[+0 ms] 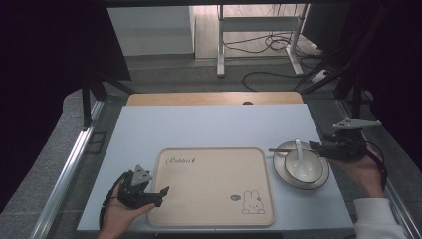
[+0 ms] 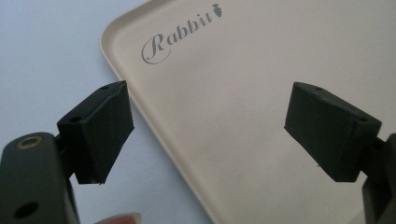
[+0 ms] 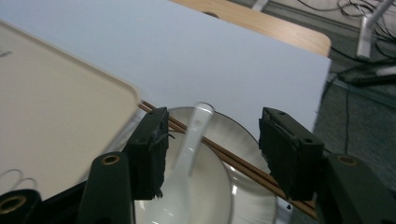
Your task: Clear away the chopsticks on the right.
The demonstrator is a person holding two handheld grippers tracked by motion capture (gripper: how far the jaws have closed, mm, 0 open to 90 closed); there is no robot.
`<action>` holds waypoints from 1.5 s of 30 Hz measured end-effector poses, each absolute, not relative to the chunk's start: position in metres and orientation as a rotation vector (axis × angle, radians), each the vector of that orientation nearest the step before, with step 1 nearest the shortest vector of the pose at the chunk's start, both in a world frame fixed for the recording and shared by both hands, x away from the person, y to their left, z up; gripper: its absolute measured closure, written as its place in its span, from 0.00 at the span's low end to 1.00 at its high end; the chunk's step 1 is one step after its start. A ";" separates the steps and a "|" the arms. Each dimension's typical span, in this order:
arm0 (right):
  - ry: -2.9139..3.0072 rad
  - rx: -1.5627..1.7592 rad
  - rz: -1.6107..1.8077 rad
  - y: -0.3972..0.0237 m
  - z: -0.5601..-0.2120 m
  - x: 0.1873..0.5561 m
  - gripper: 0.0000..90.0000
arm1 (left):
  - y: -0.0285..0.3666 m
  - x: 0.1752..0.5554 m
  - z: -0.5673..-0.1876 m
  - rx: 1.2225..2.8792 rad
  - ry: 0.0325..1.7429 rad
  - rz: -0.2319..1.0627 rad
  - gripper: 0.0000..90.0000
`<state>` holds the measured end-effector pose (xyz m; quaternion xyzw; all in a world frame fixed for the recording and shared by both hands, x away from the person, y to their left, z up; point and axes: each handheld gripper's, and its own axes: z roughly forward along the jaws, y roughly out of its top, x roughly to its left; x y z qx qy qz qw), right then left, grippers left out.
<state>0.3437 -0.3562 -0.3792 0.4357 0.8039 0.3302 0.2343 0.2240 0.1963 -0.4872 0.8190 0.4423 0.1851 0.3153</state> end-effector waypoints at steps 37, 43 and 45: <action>2.341 1.397 0.460 -0.408 -0.445 0.428 0.99 | 0.202 0.224 -0.489 2.155 1.210 0.492 0.17; 2.365 1.402 0.407 -0.411 -0.457 0.431 0.99 | 0.202 0.224 -0.489 2.161 1.203 0.492 0.17; 2.370 1.406 0.407 -0.414 -0.459 0.430 0.99 | 0.202 0.223 -0.490 2.160 1.205 0.489 0.17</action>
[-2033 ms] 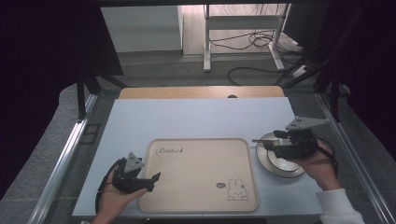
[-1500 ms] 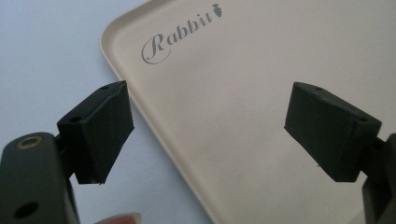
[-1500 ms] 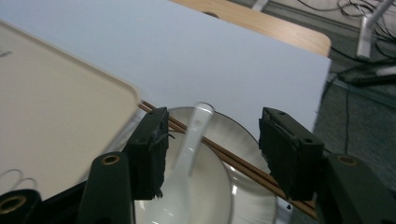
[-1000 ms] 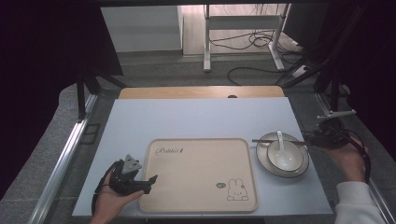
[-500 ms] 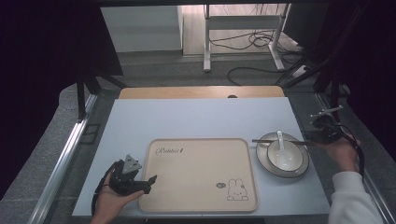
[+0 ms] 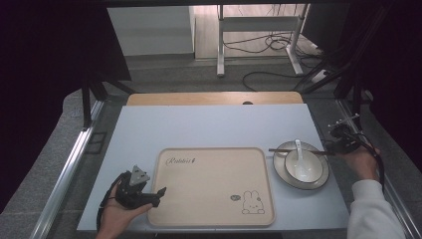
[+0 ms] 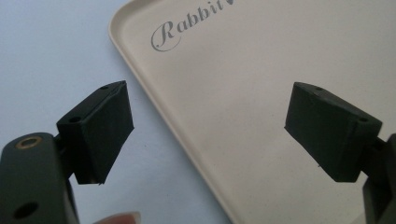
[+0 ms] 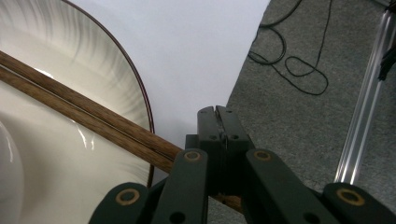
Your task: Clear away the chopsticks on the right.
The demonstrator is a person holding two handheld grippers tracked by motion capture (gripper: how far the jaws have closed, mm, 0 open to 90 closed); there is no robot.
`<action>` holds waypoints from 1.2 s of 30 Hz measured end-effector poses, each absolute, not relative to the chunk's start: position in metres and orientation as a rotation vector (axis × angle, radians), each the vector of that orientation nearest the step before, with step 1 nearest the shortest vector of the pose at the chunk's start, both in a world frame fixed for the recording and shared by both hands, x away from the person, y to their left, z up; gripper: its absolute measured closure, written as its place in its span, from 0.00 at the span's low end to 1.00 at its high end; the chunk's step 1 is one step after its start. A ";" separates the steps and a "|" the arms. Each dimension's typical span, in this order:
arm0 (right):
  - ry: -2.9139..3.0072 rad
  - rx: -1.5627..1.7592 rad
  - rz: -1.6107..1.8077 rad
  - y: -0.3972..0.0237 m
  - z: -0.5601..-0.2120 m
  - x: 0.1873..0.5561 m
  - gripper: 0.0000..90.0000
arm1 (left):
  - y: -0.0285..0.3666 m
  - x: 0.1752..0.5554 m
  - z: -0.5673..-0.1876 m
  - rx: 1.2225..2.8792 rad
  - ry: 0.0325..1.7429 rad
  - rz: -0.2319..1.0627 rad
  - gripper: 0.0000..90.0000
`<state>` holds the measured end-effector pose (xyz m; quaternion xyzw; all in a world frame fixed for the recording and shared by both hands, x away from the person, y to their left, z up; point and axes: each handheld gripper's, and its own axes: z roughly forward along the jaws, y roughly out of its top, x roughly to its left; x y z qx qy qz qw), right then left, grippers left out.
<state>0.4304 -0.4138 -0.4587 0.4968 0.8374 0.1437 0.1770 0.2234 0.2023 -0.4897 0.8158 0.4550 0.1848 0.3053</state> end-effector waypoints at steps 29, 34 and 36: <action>2.400 1.507 0.310 -0.420 -0.462 0.370 0.99 | 0.205 0.224 -0.488 2.162 1.192 0.476 0.17; 2.394 1.480 0.330 -0.419 -0.460 0.365 0.99 | 0.205 0.224 -0.488 2.159 1.192 0.480 0.17; 2.384 1.459 0.349 -0.418 -0.456 0.365 0.99 | 0.205 0.224 -0.488 2.162 1.192 0.481 0.17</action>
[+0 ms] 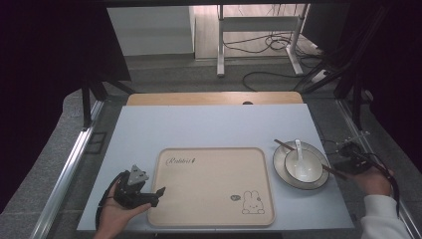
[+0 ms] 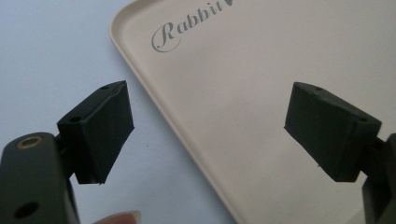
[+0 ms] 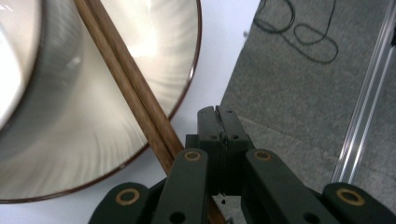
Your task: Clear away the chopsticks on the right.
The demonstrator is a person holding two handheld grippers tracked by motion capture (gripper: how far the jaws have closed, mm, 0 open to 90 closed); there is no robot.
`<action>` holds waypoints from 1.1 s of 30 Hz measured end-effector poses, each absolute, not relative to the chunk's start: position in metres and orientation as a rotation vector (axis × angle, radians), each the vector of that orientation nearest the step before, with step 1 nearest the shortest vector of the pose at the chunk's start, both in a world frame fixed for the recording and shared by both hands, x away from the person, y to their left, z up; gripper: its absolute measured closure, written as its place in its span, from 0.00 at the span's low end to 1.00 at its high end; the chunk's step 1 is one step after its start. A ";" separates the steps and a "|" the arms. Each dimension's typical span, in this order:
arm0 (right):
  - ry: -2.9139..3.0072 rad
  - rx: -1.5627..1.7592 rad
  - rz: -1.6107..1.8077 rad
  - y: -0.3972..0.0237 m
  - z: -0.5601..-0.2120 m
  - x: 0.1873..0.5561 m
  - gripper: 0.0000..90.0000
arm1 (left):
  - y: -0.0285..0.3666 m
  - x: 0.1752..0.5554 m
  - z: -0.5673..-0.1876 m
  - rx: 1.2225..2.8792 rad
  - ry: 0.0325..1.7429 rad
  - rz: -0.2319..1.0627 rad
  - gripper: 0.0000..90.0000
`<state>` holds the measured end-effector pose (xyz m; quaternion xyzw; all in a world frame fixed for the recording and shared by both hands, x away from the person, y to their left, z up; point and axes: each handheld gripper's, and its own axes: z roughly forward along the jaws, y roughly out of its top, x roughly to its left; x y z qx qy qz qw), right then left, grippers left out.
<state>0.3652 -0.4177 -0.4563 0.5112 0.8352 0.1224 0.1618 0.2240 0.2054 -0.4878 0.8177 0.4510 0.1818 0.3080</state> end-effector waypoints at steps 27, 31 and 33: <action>2.496 1.317 0.467 -0.400 -0.448 0.362 0.99 | 0.205 0.224 -0.490 2.165 1.202 0.480 0.17; 2.512 1.307 0.468 -0.400 -0.448 0.362 0.99 | 0.205 0.224 -0.490 2.171 1.198 0.477 0.17; 2.509 1.311 0.467 -0.400 -0.448 0.362 0.99 | 0.205 0.224 -0.490 2.170 1.200 0.475 0.17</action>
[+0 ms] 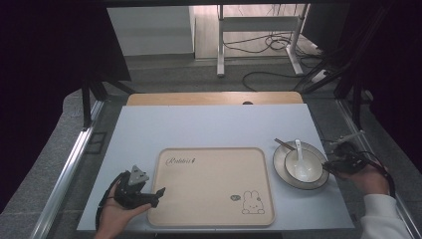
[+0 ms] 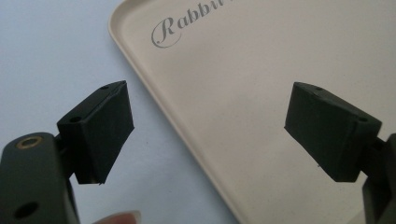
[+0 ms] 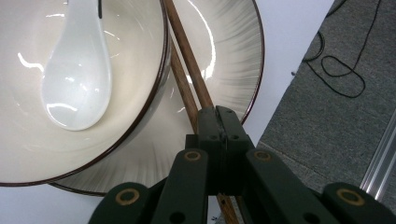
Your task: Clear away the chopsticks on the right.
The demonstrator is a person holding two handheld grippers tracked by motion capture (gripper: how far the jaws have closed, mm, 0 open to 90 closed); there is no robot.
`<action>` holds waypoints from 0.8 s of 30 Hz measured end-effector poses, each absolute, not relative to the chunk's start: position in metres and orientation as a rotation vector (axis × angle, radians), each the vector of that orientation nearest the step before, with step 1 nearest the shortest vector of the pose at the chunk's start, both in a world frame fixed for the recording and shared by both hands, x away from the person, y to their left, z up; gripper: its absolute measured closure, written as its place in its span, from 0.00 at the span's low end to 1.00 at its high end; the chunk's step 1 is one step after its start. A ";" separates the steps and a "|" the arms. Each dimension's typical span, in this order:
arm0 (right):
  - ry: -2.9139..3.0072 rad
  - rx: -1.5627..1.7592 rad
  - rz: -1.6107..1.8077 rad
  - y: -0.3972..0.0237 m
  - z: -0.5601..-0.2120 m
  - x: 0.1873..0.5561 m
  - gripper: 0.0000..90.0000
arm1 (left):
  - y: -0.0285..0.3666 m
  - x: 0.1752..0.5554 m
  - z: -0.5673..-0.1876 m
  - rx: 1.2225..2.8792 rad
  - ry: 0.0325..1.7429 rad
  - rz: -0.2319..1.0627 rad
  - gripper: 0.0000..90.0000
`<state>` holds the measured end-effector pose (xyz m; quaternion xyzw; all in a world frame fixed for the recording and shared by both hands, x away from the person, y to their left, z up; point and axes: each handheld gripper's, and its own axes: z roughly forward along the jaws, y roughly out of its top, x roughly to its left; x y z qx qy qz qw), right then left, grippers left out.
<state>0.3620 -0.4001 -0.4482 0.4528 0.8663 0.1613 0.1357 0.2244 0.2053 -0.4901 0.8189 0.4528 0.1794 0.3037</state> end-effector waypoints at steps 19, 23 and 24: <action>2.502 1.333 0.471 -0.403 -0.451 0.363 0.99 | 0.204 0.225 -0.491 2.174 1.201 0.472 0.17; 2.501 1.330 0.470 -0.403 -0.452 0.364 0.99 | 0.204 0.225 -0.492 2.177 1.201 0.468 0.17; 2.499 1.331 0.472 -0.403 -0.452 0.364 0.99 | 0.204 0.225 -0.492 2.177 1.200 0.468 0.17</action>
